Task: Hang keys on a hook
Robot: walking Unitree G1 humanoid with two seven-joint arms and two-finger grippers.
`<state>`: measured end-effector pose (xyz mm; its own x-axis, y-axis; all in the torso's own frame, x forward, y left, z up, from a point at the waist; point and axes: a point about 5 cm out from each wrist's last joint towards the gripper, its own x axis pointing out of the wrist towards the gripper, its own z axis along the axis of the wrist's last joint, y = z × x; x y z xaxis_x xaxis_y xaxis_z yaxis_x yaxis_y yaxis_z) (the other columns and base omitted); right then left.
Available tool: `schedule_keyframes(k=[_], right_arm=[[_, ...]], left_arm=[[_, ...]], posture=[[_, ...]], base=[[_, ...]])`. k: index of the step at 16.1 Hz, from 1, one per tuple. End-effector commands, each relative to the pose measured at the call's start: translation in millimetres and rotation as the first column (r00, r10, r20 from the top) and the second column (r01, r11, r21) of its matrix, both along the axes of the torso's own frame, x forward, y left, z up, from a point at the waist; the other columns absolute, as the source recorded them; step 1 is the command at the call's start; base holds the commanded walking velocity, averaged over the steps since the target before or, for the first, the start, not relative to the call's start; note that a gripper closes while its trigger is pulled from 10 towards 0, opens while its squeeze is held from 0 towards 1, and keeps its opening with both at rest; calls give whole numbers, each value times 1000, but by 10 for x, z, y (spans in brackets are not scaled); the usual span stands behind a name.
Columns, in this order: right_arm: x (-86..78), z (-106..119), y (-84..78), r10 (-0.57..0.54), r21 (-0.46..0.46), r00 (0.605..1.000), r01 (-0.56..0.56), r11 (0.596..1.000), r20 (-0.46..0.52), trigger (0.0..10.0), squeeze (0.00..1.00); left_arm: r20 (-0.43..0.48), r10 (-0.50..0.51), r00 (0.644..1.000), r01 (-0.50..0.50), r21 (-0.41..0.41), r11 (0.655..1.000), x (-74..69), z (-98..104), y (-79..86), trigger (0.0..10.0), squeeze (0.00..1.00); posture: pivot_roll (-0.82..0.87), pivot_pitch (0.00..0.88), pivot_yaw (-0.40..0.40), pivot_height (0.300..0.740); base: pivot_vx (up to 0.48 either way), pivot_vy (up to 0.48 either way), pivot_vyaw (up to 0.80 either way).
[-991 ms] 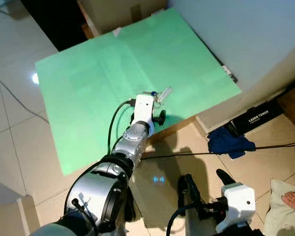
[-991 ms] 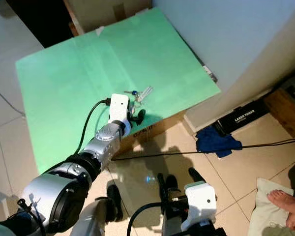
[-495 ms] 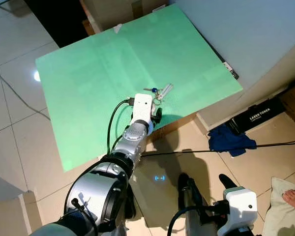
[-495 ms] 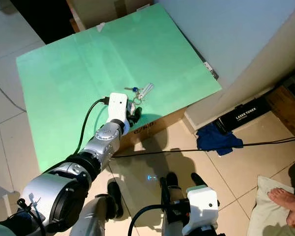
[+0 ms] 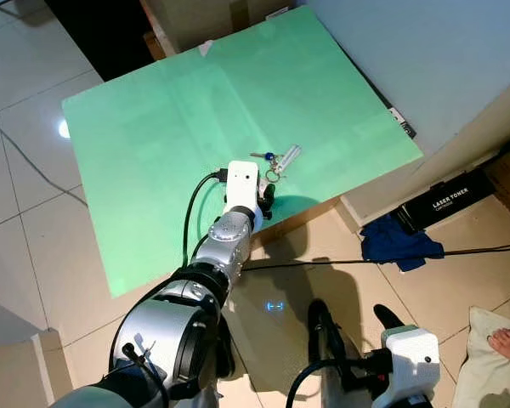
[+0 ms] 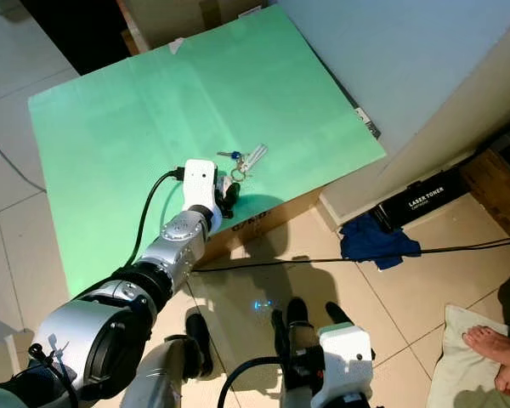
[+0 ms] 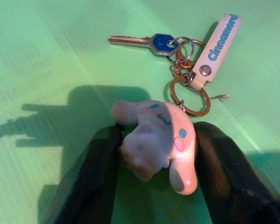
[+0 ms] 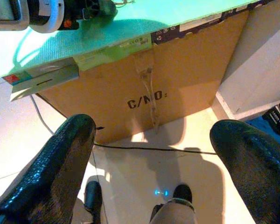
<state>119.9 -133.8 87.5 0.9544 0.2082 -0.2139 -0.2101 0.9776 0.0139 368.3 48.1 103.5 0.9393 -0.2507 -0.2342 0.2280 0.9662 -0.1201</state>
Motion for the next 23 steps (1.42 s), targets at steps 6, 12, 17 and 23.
schedule_keyframes(k=[6,12,17,23], right_arm=[[235,-104,-197,-89,-20,996,89,996,-4,10000,0],[925,-20,-633,-278,42,951,275,960,132,10000,0],[1230,-25,-661,-284,77,945,275,958,162,10000,0],[1373,-9,-640,-301,145,933,276,950,195,10000,0]], left_arm=[[-75,-12,997,8,-52,999,-54,-127,19,0,0],[146,-62,987,80,-124,989,196,396,186,0,0],[266,-9,964,24,-53,998,235,513,742,0,0],[208,-11,978,10,5,1000,-583,-176,1046,8196,0]], posture=[[-356,280,120,740],[-270,0,169,740],[-165,0,172,740],[-94,0,119,740]], base=[[0,0,0],[0,0,0],[0,0,0],[0,0,0]])
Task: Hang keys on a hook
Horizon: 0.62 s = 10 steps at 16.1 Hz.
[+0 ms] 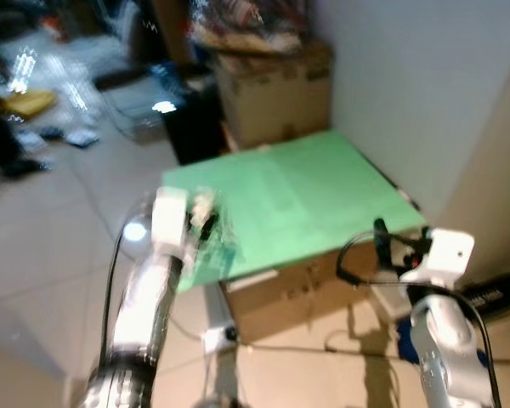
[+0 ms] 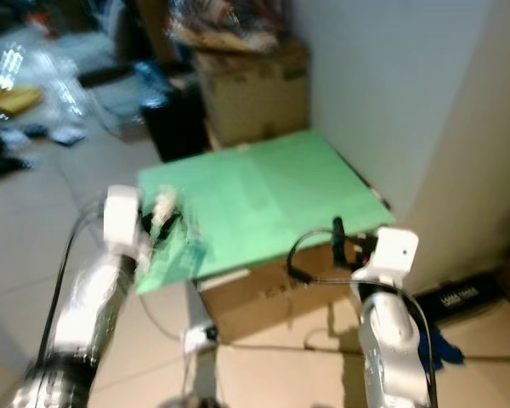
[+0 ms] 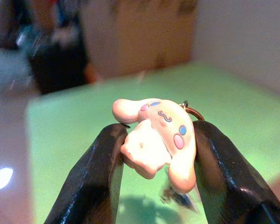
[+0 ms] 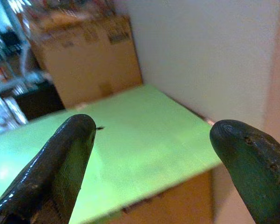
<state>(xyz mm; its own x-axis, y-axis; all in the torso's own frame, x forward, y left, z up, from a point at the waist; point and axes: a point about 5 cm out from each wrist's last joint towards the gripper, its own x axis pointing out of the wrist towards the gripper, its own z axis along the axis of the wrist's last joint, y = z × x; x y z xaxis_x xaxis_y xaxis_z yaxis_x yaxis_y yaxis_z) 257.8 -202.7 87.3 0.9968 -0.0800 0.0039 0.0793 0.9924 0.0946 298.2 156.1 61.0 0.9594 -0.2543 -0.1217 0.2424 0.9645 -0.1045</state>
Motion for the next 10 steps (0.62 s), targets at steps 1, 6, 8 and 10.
schedule_keyframes(k=[1,6,8,10], right_arm=[[-1,-31,68,17,14,1000,-17,1000,-2,10000,0],[65,-11,84,55,-11,999,-55,998,1,10000,0],[49,-17,77,49,-17,999,-49,999,-4,10000,0],[21,-49,69,47,-16,999,-47,999,-14,10000,0]], left_arm=[[75,31,997,-33,25,999,123,198,-56,10000,0],[72,51,996,-56,73,996,81,237,-84,10000,0],[36,77,996,-80,100,992,13,130,9,10000,0],[0,94,996,-93,114,989,-56,37,52,10000,0]], posture=[[-90,0,99,740],[-92,0,82,740],[-89,0,80,740],[-84,0,76,740]], base=[[0,0,688],[0,0,666],[0,0,591],[0,0,563]])
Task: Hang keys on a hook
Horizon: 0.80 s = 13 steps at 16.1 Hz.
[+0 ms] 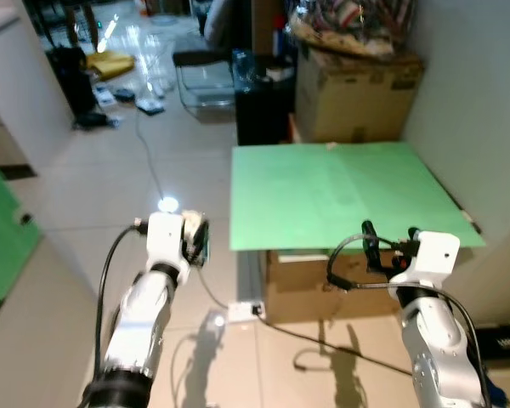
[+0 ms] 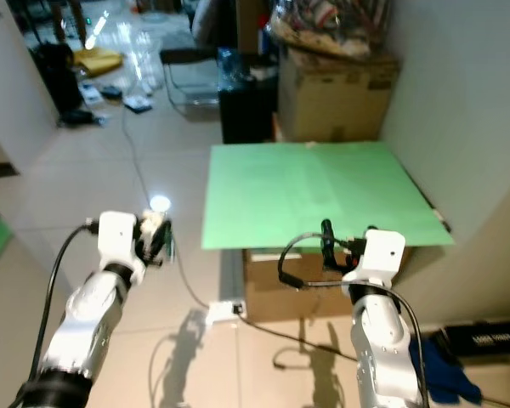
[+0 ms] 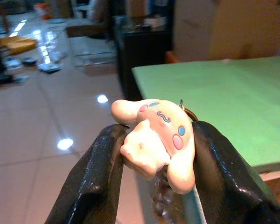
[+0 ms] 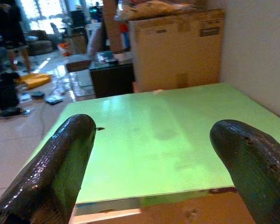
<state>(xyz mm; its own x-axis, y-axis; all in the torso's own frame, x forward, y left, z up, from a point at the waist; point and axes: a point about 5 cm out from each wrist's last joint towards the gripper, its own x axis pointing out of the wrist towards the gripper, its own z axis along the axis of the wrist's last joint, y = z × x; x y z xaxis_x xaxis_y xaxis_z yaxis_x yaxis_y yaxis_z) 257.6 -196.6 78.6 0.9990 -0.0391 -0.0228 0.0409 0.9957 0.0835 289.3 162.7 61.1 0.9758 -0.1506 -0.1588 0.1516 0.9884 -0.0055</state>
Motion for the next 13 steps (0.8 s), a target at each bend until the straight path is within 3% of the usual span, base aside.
schedule_keyframes(k=[1,3,8,9,10,13], right_arm=[[-1,9,13,2,-1,1000,-2,1000,4,10000,0],[-11,-30,30,14,-9,1000,-14,1000,-17,10000,0],[68,-59,49,47,-18,998,-47,999,-36,10000,0],[98,-80,82,67,-6,997,-67,998,-45,10000,0],[130,-98,115,80,-3,995,-80,997,-52,10000,0],[150,-134,232,112,-2,992,-112,994,-64,10000,0]], left_arm=[[-6,5,1000,-5,6,1000,-18,-6,8,10000,0],[-17,11,1000,-11,4,1000,-73,-44,-2,10000,0],[20,79,997,-80,41,996,-15,39,7,10000,0],[-11,122,993,-121,62,991,-21,3,42,10000,0],[-15,161,987,-156,175,972,-16,-25,110,10000,0],[4,176,984,-174,151,973,-36,-7,206,10000,0]], posture=[[-82,0,74,740],[-78,0,69,740],[-32,0,35,740],[-13,0,24,740],[0,0,17,740],[5,0,7,740]], base=[[0,0,556],[0,-480,556],[0,-480,555],[0,0,550],[0,0,538],[0,0,535]])
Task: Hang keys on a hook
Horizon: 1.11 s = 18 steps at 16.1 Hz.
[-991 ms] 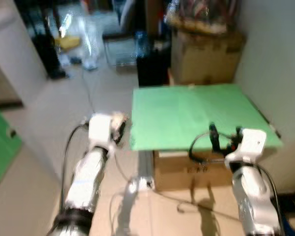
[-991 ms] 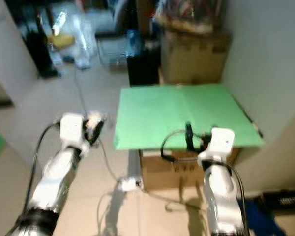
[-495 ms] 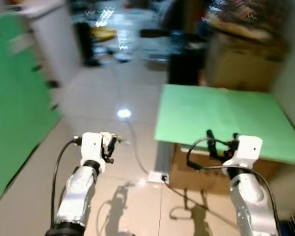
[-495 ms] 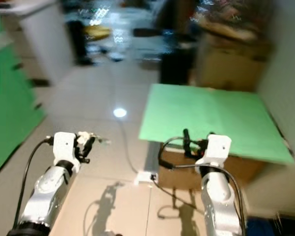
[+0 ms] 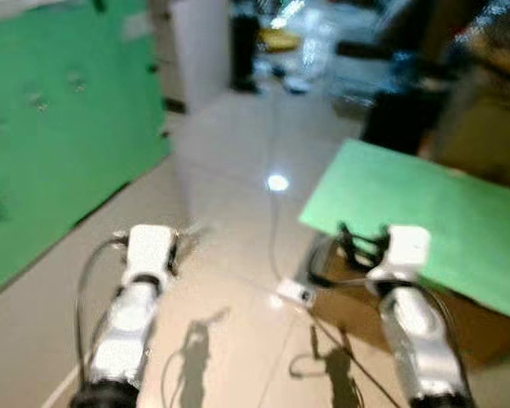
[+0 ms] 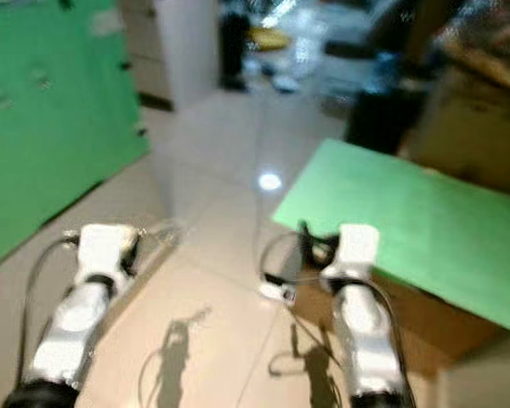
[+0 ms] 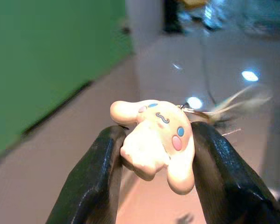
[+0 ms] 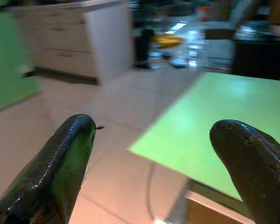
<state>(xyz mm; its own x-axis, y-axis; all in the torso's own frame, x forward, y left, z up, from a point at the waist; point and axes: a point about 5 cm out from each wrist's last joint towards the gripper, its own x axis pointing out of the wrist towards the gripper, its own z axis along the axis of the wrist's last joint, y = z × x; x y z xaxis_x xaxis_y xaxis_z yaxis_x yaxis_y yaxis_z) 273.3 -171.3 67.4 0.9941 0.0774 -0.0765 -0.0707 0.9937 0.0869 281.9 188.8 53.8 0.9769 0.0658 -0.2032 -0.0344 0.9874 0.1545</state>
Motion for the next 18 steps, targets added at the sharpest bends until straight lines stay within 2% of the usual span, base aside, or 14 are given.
schedule_keyframes(k=[1,2,3,4,6,7,8,9,10,11,12,14,15,18], right_arm=[[-28,-37,-6,-3,-28,1000,3,1000,-4,10000,0],[-47,-43,-11,-11,-43,1000,11,999,4,10000,0],[-81,-47,-14,8,-119,1000,-5,993,21,10000,0],[-115,-74,-23,25,-144,1000,-22,989,18,10000,0],[-148,-118,-74,10,-80,1000,-11,997,-18,10000,0],[-176,-159,-98,-4,-29,999,3,1000,-37,10000,0],[-223,-185,-101,-4,-46,999,2,999,-44,10000,0],[-311,-170,-117,-8,-40,999,6,999,-41,10000,0],[-532,-170,-157,9,-59,999,-12,998,-49,10000,0],[-549,-189,-163,10,-62,998,-13,998,-59,10000,0],[-540,-206,-171,5,-56,998,-8,998,-66,10000,0],[-334,-151,-125,10,-53,1000,-11,999,-25,10000,0],[-257,-110,-117,14,-55,1000,-15,998,-11,10000,0],[-209,-85,-135,24,-68,1000,-25,997,-15,10000,0]], left_arm=[[64,-36,997,37,-23,999,31,96,-72,10000,0],[77,-49,996,51,-22,998,30,108,-80,10000,0],[98,-45,994,52,-70,996,31,135,-91,10000,0],[106,-36,994,46,-94,994,27,140,-95,10000,0],[97,-49,994,59,-102,993,12,134,-167,10000,0],[114,-101,988,112,-91,990,21,159,-199,10000,0],[97,-123,988,129,-56,990,-15,140,-158,10000,0],[85,-158,984,163,-59,985,-122,133,-90,10000,0],[70,-218,973,226,-124,966,-351,118,-7,10000,0],[77,-197,977,207,-140,968,-326,129,-19,10000,0],[96,-171,981,185,-164,969,-245,164,-74,10000,0],[137,-170,976,186,-114,976,-93,258,-184,10000,0],[136,-166,977,182,-115,976,-79,275,-188,10000,0],[110,-134,985,149,-140,979,-68,269,-152,10000,0]], posture=[[4,0,6,740],[-2,0,4,740],[-6,0,2,740],[-11,0,0,740],[-20,0,-5,740],[-25,0,0,740],[-33,0,-1,740],[-37,0,-1,740],[-33,0,1,740],[-31,0,2,740],[-27,0,2,740],[-27,0,4,740],[-24,0,4,740],[-20,0,3,740]], base=[[0,0,525],[0,0,525],[0,0,519],[0,0,525],[0,0,519],[0,0,525],[0,0,519],[0,0,519],[0,0,519],[0,0,525],[0,0,519],[0,-240,522],[0,-480,519],[0,-480,519]])
